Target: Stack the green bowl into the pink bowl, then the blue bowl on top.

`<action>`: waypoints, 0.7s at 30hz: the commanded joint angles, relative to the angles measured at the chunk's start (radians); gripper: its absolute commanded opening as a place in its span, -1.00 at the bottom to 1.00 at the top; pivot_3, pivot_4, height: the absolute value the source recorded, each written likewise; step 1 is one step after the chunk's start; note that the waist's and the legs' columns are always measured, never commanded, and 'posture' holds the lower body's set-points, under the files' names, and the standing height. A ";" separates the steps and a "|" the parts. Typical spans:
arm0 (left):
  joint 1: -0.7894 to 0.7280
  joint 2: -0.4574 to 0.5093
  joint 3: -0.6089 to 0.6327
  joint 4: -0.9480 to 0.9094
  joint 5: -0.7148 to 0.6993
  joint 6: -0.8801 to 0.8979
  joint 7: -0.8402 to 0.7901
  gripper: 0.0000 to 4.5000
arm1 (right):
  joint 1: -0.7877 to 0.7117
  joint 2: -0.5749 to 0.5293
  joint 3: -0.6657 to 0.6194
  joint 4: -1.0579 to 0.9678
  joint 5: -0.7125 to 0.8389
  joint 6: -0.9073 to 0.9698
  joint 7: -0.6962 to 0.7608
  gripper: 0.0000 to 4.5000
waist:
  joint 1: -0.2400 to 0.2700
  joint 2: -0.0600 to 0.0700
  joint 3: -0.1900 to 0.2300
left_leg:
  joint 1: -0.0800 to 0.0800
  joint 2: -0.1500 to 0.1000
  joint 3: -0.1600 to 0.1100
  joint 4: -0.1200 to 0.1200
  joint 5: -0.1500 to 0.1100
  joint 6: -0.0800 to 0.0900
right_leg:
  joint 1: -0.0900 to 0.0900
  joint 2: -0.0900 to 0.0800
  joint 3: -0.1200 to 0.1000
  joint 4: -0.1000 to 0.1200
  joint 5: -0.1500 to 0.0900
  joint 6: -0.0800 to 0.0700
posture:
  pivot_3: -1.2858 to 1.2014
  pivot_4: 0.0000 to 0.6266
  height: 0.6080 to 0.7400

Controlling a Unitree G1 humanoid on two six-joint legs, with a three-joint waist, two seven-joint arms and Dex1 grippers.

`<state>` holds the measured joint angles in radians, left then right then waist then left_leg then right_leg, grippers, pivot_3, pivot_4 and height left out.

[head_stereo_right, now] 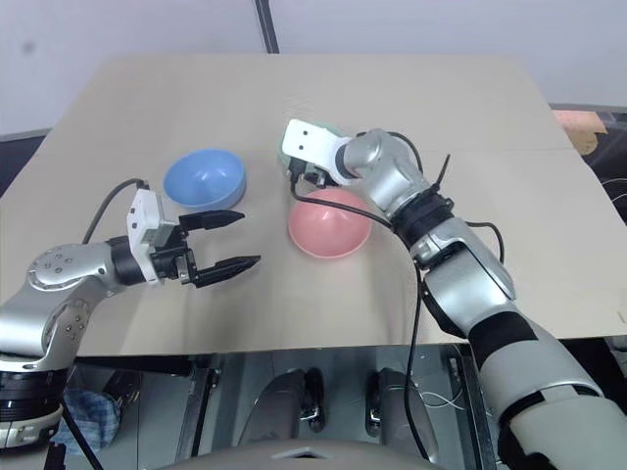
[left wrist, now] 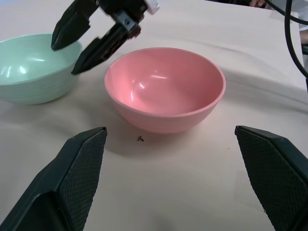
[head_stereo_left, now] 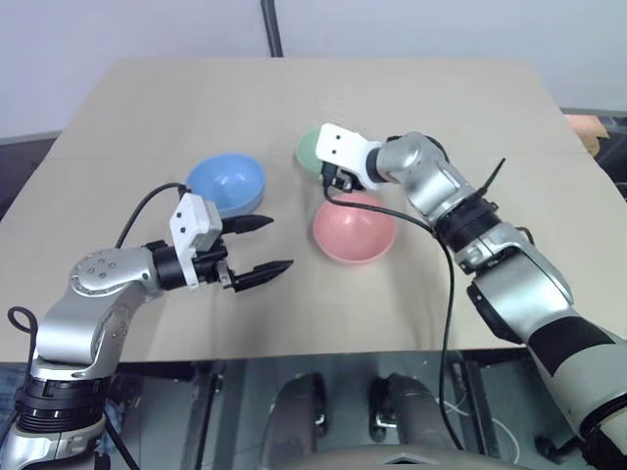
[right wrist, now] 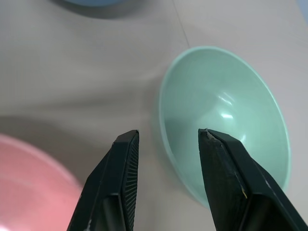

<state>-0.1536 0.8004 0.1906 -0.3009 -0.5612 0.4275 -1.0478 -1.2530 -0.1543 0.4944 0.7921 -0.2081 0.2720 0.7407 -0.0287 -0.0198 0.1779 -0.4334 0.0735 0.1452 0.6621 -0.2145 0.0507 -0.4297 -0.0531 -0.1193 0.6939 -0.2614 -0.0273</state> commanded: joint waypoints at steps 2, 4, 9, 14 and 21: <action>-0.005 0.006 0.031 -0.034 -0.019 -0.008 0.008 1.00 | -0.064 0.031 -0.021 0.096 -0.036 -0.089 -0.028 -0.02 | -0.003 0.000 0.000 | 0.000 0.000 0.000 0.000 0.000 0.000 | 0.000 0.000 0.000 0.000 0.000 0.000 | 0.03 -0.52 1.00; -0.007 0.004 0.030 -0.034 -0.020 -0.007 0.011 1.00 | -0.078 0.045 -0.023 0.134 -0.048 -0.113 -0.036 -0.02 | -0.007 0.000 0.000 | 0.000 0.000 0.000 0.000 0.000 0.000 | 0.000 0.000 0.000 0.000 0.000 0.000 | 0.03 -0.52 1.00; -0.007 0.003 0.030 -0.038 -0.025 -0.003 0.017 1.00 | -0.101 0.068 -0.033 0.195 -0.065 -0.151 -0.045 -0.02 | -0.012 0.000 0.000 | 0.000 0.000 0.000 -0.001 0.000 0.000 | 0.000 0.000 0.000 0.000 0.000 0.000 | 0.03 -0.52 1.00; -0.005 0.005 0.033 -0.040 -0.031 -0.003 0.023 1.00 | -0.111 0.080 -0.045 0.219 -0.074 -0.169 -0.050 -0.27 | -0.012 0.000 0.000 | 0.000 0.000 0.000 -0.002 0.000 -0.001 | 0.000 0.000 0.000 0.000 0.000 0.000 | 0.03 -0.52 1.00; -0.015 0.007 0.036 -0.041 -0.044 0.007 0.036 1.00 | -0.113 0.088 -0.060 0.231 -0.084 -0.177 -0.049 -0.99 | -0.012 0.000 0.000 | 0.001 0.000 0.000 -0.002 0.000 -0.001 | 0.000 -0.001 0.000 0.000 0.000 0.000 | 0.03 -0.52 1.00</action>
<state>-0.1554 0.8000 0.1956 -0.3054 -0.5900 0.4367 -1.0167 -1.3312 -0.0703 0.4553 1.0388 -0.2906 0.1094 0.6943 -0.0409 -0.0195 0.1781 -0.4329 0.0734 0.1452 0.6600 -0.2141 0.0500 -0.4298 -0.0537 -0.1191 0.6938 -0.2613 -0.0275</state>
